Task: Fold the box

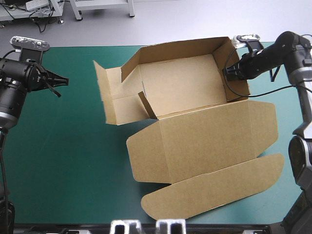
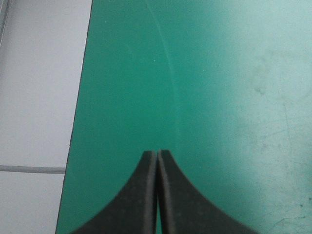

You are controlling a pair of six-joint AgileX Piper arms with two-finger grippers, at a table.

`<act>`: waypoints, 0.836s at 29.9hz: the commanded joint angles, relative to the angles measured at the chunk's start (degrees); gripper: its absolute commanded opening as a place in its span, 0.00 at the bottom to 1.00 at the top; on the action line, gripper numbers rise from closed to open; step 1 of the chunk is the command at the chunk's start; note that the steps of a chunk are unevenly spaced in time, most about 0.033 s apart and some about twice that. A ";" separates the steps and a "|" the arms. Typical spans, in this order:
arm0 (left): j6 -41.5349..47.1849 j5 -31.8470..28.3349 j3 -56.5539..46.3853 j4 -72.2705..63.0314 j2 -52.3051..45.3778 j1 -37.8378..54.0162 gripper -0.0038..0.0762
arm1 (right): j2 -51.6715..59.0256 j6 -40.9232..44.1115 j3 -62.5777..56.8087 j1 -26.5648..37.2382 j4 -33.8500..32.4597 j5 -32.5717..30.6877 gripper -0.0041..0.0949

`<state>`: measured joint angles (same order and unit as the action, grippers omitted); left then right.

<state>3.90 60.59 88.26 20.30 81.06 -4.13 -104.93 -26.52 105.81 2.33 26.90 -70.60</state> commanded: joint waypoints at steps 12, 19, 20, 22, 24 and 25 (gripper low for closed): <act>-19.39 -5.64 1.56 -38.35 8.52 2.80 0.04 | 8.54 -5.24 2.03 3.85 9.89 -1.01 0.02; -38.84 -1.66 1.56 -65.97 12.14 2.80 0.03 | 8.54 -5.45 2.03 3.85 9.01 0.09 0.02; -40.09 -0.62 1.56 -68.95 12.14 2.80 0.04 | 8.54 -5.45 2.03 3.85 8.87 0.41 0.02; -43.06 2.22 1.56 -74.23 12.14 2.80 0.03 | 8.54 -5.04 2.03 3.85 8.78 1.28 0.02; -46.66 6.43 1.56 -79.96 12.14 2.80 0.03 | 8.54 -5.04 2.03 3.85 8.78 2.01 0.02; -47.98 8.18 1.56 -82.12 12.14 2.80 0.04 | 8.54 -5.04 2.03 3.85 8.88 2.47 0.02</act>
<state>-39.76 64.68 88.26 -50.86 95.74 -1.25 -99.37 -31.93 105.98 5.75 32.47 -70.89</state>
